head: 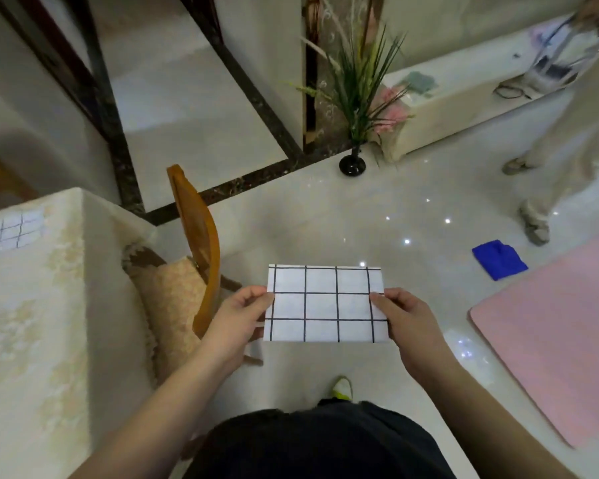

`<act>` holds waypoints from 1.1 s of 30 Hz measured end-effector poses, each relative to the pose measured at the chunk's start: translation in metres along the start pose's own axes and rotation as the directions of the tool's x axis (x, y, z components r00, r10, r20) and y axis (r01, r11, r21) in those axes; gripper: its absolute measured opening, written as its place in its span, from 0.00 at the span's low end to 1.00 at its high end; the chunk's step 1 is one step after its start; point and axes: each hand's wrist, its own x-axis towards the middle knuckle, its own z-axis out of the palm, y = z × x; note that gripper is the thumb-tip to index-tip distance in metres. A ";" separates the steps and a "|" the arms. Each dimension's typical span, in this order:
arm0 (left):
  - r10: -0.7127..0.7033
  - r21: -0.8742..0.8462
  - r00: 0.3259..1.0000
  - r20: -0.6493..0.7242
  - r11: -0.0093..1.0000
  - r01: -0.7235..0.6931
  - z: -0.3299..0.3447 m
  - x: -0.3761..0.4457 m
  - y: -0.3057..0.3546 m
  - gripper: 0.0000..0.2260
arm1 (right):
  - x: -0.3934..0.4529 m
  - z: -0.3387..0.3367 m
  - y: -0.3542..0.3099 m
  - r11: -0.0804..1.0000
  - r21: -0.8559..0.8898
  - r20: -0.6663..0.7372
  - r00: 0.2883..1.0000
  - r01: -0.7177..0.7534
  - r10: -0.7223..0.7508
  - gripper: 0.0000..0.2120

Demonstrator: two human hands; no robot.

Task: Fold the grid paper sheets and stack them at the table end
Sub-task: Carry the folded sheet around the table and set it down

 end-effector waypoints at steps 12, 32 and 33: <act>-0.051 -0.116 0.987 -0.151 0.993 0.034 0.019 0.094 0.046 0.08 | 0.138 0.019 -0.067 0.997 -0.078 0.153 0.988 0.028 -0.016 0.05; 0.004 -0.158 0.936 -0.351 0.985 -0.064 -0.043 0.283 0.161 0.04 | 0.345 0.166 -0.196 0.975 -0.201 0.369 0.930 0.094 -0.013 0.04; 0.000 -0.157 0.936 -0.352 0.986 -0.059 -0.044 0.291 0.166 0.04 | 0.357 0.171 -0.201 0.974 -0.205 0.378 0.926 0.098 -0.013 0.04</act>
